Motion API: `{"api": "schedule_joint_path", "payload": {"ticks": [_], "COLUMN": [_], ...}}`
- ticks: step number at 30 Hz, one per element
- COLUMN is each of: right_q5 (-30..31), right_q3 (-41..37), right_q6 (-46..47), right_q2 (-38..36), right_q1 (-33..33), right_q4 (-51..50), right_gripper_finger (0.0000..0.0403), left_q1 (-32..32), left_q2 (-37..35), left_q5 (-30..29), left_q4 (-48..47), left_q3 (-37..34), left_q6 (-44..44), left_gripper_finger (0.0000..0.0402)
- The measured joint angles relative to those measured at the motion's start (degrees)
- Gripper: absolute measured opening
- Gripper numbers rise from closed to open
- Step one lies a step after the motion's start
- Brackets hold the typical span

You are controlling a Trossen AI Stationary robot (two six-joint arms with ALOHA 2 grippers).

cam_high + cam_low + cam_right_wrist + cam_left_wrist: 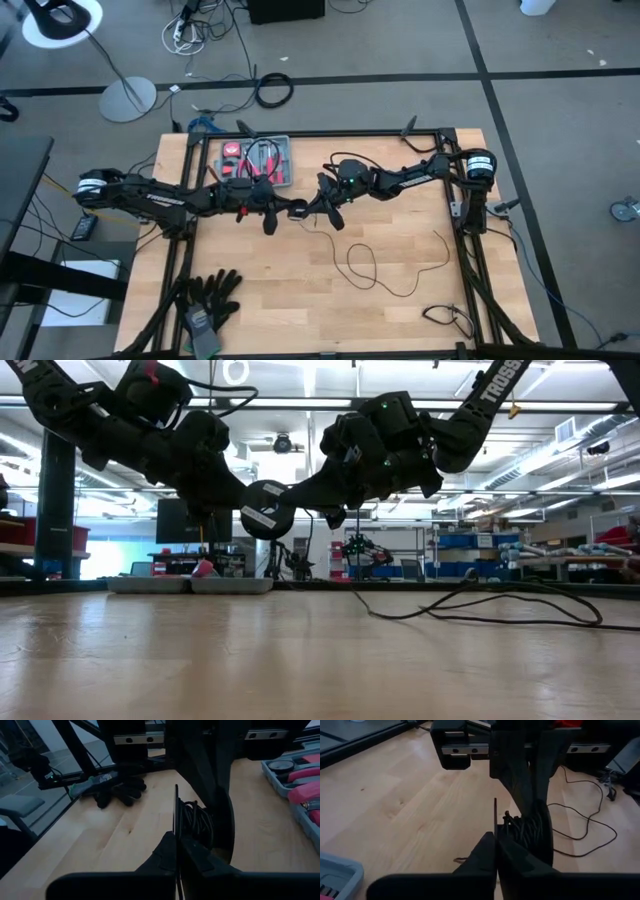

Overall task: Coil cords
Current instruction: Coil the black wire onto the spool

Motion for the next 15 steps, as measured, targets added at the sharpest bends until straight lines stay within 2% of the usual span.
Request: {"api": "schedule_joint_path", "payload": {"ticks": [15], "right_q5": [-0.31], "right_q3": [0.0], "right_q6": [1.16], "right_q2": [0.0], "right_q1": [-2.05], "right_q4": [0.86], "right_gripper_finger": [0.0037], "left_q1": [0.04], "left_q2": [0.0], "left_q5": [-0.41], "left_q4": [-0.15], "left_q3": [-0.02], "left_q6": [-1.18], "left_gripper_finger": [0.0001]}}
